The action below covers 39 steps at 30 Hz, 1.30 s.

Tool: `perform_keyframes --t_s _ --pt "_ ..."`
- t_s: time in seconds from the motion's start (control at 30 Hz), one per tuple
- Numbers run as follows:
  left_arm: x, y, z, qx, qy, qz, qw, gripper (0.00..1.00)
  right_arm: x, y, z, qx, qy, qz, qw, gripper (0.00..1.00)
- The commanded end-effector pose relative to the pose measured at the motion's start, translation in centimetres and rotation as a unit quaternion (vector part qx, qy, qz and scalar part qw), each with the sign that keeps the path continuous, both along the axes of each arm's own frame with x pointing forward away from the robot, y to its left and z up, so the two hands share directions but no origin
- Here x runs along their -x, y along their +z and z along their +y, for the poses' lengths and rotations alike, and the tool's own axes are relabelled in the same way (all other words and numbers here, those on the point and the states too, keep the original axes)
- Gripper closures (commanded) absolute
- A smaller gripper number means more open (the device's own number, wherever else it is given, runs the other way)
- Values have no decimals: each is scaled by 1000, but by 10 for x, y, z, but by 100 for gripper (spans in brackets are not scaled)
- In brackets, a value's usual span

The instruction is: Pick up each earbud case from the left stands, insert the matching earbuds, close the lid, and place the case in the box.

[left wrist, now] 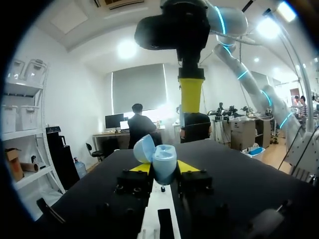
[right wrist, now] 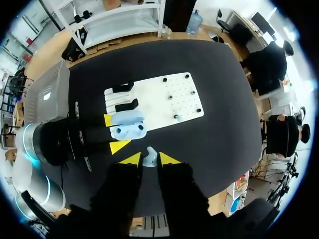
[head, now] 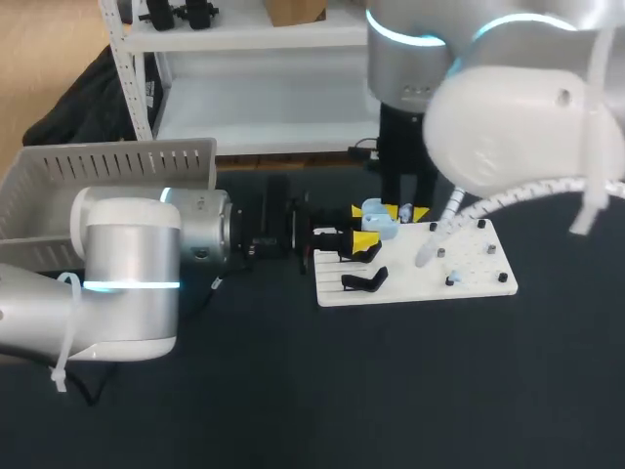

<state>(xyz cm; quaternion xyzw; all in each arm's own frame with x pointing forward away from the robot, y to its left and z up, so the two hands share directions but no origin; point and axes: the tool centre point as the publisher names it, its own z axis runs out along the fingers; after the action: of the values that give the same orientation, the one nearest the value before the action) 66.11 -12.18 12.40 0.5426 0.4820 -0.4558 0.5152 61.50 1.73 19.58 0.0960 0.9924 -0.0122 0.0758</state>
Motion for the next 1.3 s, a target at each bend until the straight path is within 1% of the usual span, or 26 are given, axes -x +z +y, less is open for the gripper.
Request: perform_keyframes --t_s 0.03,0.07,0.13,0.2,0.53,0.57,0.67,0.7,0.8,0.87,0.97,1.23,1.3 --pt "1 0 -1 0 3 -1 1000 100 -8 1 11 24 -7 17 1000 100" --pt "1 0 -1 0 3 -1 1000 100 -9 -1 12 29 -9 21 999 100" --pt "1 0 -1 0 3 -1 1000 100 -11 -3 12 39 -15 17 999 100" --pt "1 0 -1 0 3 -1 1000 100 -15 -7 12 39 -20 17 999 100" --pt "1 0 -1 0 3 -1 1000 100 -15 -7 12 39 -20 17 999 100" --pt "1 0 -1 0 3 -1 1000 100 -15 -6 11 33 -23 13 999 100" --pt "1 0 -1 0 3 -1 1000 100 -16 -3 12 28 -35 19 999 100" --pt "1 0 -1 0 3 -1 1000 100 -17 -2 13 20 -46 23 998 100" --pt "1 0 -1 0 3 -1 1000 100 -19 -4 15 19 -73 42 996 100" --pt "1 0 -1 0 3 -1 1000 100 -20 -5 16 27 -84 49 995 100" --pt "1 0 -1 0 3 -1 1000 100 -22 -5 17 35 -96 48 994 100" --pt "1 0 -1 0 3 -1 1000 100 -26 -9 22 41 -108 46 992 100" --pt "1 0 -1 0 3 -1 1000 100 -25 -10 22 43 -112 41 992 100"
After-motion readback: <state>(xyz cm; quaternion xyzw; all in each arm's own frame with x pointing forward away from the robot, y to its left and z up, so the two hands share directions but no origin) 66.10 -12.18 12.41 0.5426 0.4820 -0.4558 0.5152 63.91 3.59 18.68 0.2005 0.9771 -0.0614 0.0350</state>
